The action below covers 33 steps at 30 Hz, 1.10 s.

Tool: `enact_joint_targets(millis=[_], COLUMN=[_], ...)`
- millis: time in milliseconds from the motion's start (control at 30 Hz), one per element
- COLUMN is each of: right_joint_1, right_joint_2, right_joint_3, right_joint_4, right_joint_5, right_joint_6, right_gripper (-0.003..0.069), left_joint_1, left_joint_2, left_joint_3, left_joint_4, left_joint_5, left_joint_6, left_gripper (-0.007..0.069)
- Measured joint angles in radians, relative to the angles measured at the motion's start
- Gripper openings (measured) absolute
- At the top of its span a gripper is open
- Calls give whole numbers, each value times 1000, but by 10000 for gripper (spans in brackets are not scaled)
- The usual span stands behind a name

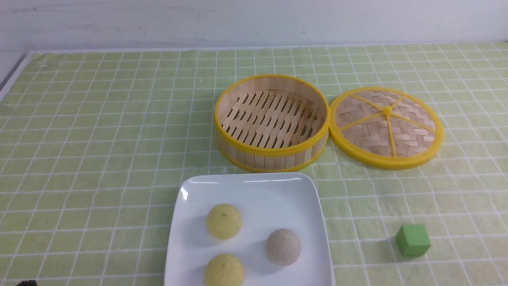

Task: Put the steamed buns into the plate on the green tablecloth.

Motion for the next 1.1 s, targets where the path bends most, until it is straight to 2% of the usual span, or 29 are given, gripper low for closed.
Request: enact_joint_targets(millis=[1100], right_joint_1=[0], right_joint_2=[0], right_joint_3=[0], right_joint_4=[0], right_joint_5=[0], right_joint_6=[0], right_gripper=[164], left_joint_1=[0], left_joint_2=[0], left_joint_3=[1], left_joint_4=[30], left_joint_5=[0], left_joint_6=[-2], left_gripper=[73])
